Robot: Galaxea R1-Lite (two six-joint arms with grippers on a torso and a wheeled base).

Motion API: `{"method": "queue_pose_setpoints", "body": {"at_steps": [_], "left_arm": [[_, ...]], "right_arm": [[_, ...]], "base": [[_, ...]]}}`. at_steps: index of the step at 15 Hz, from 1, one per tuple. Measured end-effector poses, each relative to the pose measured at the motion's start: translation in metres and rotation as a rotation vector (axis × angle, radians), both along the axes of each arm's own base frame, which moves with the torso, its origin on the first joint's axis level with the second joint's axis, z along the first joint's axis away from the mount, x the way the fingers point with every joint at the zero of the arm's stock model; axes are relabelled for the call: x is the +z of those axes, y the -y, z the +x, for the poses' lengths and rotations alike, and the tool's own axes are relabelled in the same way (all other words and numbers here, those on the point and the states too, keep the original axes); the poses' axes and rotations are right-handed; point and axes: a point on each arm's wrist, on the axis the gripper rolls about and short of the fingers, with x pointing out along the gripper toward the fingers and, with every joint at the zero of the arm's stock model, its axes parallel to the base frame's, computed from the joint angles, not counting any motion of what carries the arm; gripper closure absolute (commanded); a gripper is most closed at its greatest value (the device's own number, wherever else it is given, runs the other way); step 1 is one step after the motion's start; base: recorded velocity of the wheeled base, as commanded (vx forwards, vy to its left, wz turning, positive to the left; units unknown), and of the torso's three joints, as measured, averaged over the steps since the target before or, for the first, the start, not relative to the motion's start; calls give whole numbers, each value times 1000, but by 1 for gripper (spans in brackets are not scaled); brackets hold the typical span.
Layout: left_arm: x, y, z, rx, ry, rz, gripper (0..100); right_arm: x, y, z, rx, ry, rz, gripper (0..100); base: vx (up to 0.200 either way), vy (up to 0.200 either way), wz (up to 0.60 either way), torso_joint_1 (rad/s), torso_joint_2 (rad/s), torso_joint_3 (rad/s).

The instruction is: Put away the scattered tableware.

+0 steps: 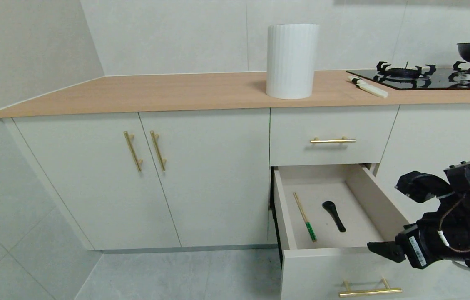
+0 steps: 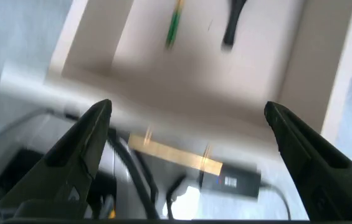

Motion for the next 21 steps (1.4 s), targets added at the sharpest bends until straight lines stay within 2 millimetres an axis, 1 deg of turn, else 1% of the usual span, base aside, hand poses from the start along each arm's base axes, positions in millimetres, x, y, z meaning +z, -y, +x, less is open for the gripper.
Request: {"method": "queue_pose_setpoints", "body": {"at_steps": [3, 5, 8, 11, 14, 16, 21], "left_arm": [[0, 0, 0, 0, -1, 0, 0], [0, 0, 0, 0, -1, 0, 0], [0, 0, 0, 0, -1, 0, 0], [0, 0, 0, 0, -1, 0, 0], [0, 0, 0, 0, -1, 0, 0], [0, 0, 0, 0, -1, 0, 0], [0, 0, 0, 0, -1, 0, 0]], "right_arm": [[-15, -7, -2, 41, -64, -44, 0], [-29, -14, -3, 74, -117, -75, 0], [-47, -25, -14, 181, -173, -156, 0], [-58, -29, -23, 235, -206, -215, 0], [-65, -32, -27, 262, -231, -234, 0], [-70, -34, -24, 254, -239, -247, 0], [-80, -36, -8, 188, -214, -266, 0]], "base": [[0, 0, 0, 0, 0, 0], [0, 0, 0, 0, 0, 0], [0, 0, 0, 0, 0, 0], [0, 0, 0, 0, 0, 0], [0, 0, 0, 0, 0, 0], [0, 0, 0, 0, 0, 0], [0, 0, 0, 0, 0, 0]]}}
